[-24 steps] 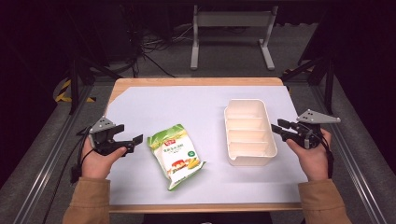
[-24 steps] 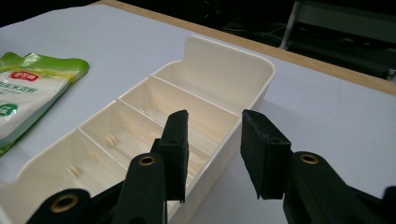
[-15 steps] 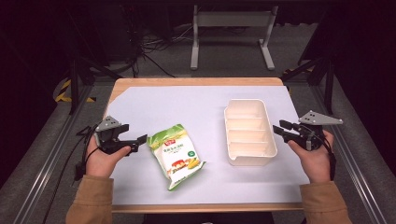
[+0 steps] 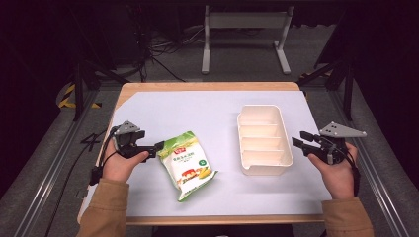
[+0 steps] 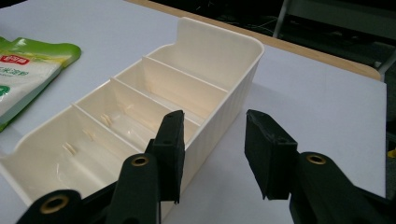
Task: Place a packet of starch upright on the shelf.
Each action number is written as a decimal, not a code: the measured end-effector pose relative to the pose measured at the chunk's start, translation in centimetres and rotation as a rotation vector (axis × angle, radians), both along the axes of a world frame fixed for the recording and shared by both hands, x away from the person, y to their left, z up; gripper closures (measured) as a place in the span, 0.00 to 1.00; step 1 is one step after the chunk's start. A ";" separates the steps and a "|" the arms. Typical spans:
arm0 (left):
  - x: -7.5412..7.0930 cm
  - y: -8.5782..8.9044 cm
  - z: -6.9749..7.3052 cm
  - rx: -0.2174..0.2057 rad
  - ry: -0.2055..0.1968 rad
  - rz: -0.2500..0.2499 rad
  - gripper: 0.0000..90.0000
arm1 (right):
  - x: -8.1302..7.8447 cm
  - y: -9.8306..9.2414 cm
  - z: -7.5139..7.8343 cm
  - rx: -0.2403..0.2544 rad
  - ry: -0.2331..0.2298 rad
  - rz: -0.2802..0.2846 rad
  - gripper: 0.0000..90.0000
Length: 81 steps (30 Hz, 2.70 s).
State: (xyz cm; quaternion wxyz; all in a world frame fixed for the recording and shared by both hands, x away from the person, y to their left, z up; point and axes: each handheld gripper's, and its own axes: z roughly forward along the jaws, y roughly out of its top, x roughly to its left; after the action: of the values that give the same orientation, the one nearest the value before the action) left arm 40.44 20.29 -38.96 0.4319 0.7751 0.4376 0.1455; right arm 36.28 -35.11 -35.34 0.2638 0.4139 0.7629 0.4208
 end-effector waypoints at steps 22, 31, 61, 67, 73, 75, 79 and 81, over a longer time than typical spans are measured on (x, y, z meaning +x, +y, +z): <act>2.0 -1.4 -4.0 0.030 0.163 -0.002 0.14 | -0.1 0.4 -1.0 -0.030 0.028 0.004 0.59; 2.2 -1.7 -5.0 0.025 0.212 -0.025 0.14 | 0.1 0.5 -1.1 -0.031 0.031 0.006 0.58; 1.7 -2.9 -5.7 -0.012 0.268 -0.126 0.77 | -0.1 0.6 -0.7 -0.008 0.016 0.015 0.63; 1.7 -3.1 -5.6 0.000 0.266 -0.133 0.83 | -0.3 0.5 -0.4 0.002 0.017 0.018 0.69; 1.6 -3.3 -5.3 0.021 0.255 -0.137 0.85 | -0.3 0.5 -0.3 0.008 0.024 0.025 0.69; 1.5 -3.4 -5.1 0.031 0.251 -0.136 0.85 | -0.3 0.5 -0.2 0.004 0.021 0.029 0.69; 1.3 -3.4 -4.1 0.030 0.227 -0.138 0.86 | -0.5 0.7 0.1 0.004 0.020 0.037 0.69; 0.9 -3.2 -3.0 -0.001 0.203 -0.148 0.86 | -0.5 0.8 0.2 0.004 0.019 0.039 0.69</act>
State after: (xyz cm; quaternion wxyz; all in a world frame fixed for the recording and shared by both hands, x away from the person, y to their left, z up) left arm 41.37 17.05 -41.98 0.3952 0.8159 0.4206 0.0340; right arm 35.75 -34.31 -35.18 0.2473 0.4034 0.7727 0.4233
